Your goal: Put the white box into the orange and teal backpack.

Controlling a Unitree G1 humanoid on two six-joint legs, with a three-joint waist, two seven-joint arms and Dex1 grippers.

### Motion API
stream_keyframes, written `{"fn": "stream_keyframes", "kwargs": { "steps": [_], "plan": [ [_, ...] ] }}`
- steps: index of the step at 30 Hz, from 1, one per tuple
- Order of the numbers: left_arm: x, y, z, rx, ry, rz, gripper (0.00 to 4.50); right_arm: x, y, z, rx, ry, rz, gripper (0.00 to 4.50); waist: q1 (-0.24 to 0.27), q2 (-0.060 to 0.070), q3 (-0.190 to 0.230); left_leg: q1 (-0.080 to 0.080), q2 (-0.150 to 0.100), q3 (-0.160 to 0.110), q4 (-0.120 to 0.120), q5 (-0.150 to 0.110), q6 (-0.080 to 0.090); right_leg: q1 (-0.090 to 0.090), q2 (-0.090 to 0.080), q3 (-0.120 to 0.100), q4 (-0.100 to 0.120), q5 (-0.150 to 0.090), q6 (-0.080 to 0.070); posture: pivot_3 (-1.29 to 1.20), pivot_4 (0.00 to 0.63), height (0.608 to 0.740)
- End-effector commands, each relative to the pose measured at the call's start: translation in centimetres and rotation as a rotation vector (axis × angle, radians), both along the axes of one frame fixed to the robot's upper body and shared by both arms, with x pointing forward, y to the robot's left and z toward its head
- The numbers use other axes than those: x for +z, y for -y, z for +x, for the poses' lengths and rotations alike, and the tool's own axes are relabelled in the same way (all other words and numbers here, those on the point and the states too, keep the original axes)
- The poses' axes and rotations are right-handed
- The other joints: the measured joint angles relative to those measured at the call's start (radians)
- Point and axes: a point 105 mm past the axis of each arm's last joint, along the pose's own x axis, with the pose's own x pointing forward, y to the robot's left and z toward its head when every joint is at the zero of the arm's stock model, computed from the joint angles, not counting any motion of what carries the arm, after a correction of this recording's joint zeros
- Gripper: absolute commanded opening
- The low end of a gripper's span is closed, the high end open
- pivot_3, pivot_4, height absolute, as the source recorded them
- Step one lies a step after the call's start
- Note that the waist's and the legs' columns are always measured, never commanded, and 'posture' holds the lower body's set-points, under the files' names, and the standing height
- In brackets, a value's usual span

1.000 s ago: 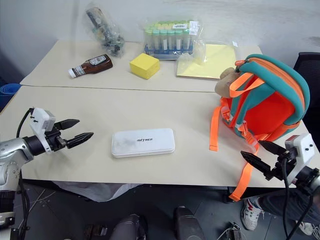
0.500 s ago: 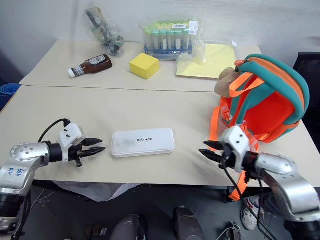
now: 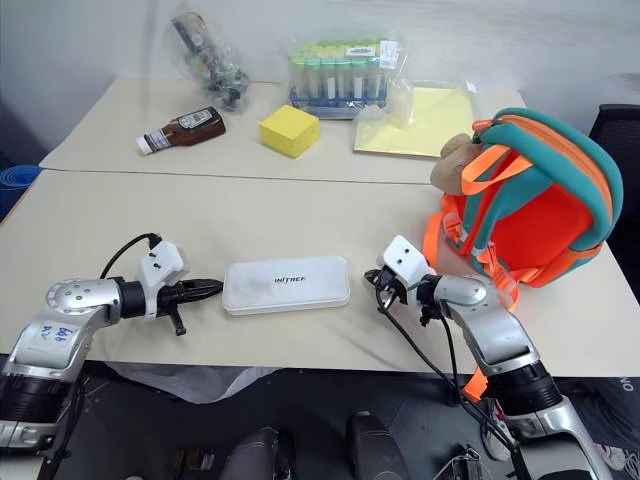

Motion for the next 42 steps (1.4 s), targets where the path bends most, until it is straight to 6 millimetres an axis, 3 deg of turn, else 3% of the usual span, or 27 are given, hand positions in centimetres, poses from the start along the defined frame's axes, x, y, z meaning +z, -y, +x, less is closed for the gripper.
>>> {"fn": "stream_keyframes", "kwargs": {
  "steps": [1,7,14,21,25,28,33,37,42],
  "plan": [
    [1.7,1.6,0.5,-0.042,0.07,-0.011,0.02,1.6,-1.2,-1.1,0.076,0.025,0.05,0.0,0.001,0.0,0.0,0.0,0.0,0.0,0.001,0.0,0.0,0.0,0.0,0.0,0.0,0.0,0.0,0.0,0.15,0.74],
    [2.2,3.5,1.3,-0.087,0.073,-0.048,0.02,1.8,-1.9,-2.9,0.118,-0.025,0.098,0.0,0.001,0.0,0.0,0.0,0.0,0.0,0.002,0.0,0.0,0.0,0.0,0.0,0.002,0.0,0.0,0.0,0.15,0.74],
    [2.0,1.3,2.1,-0.026,-0.001,-0.067,0.02,1.2,-0.1,-2.4,0.037,-0.016,0.057,0.0,-0.004,0.0,0.0,0.0,0.0,0.0,0.003,0.0,0.0,0.0,0.001,0.0,0.004,0.0,0.0,0.0,0.15,0.74],
    [2.1,-2.0,1.6,0.061,-0.29,-0.214,2.17,1.3,1.0,-2.6,0.014,-0.017,0.055,0.0,-0.003,-0.001,0.0,0.0,0.001,0.0,0.004,0.0,0.0,0.0,0.002,0.0,0.004,0.0,0.0,0.0,0.15,0.74],
    [3.8,-1.8,1.7,0.082,-0.47,-0.377,3.55,1.6,1.1,-3.5,0.043,-0.034,0.093,0.0,0.001,-0.001,0.0,-0.001,-0.001,-0.001,0.006,0.0,0.0,0.0,0.002,-0.002,0.004,0.0,0.0,0.0,0.15,0.74],
    [3.7,-1.7,1.4,0.093,-0.615,-0.411,4.44,1.7,1.2,-3.9,0.052,-0.036,0.091,0.0,0.0,-0.001,0.0,-0.001,-0.002,-0.001,0.007,-0.001,0.001,0.0,0.002,-0.003,0.004,0.0,0.001,0.0,0.15,0.74],
    [2.6,-0.5,1.2,0.071,-0.766,-0.365,4.49,1.5,1.2,-4.3,0.064,-0.045,0.086,0.0,-0.004,-0.001,0.0,-0.001,-0.002,0.0,0.008,-0.001,0.001,0.0,0.002,-0.002,0.004,0.0,0.001,0.0,0.15,0.74],
    [1.9,1.0,2.8,0.102,-0.823,-0.389,4.49,1.2,0.9,-4.4,0.079,-0.056,0.078,0.0,0.001,-0.001,0.0,-0.001,-0.003,-0.002,0.009,0.0,0.0,0.0,0.002,-0.001,0.006,0.0,0.0,0.0,0.15,0.74],
    [1.0,3.2,3.2,0.041,-0.883,-0.384,4.49,1.0,0.5,-4.3,0.092,-0.059,0.072,0.0,0.003,-0.001,0.0,-0.002,-0.003,-0.002,0.01,-0.001,0.001,0.001,0.001,-0.001,0.005,0.0,0.0,0.0,0.15,0.74]
  ]
}}
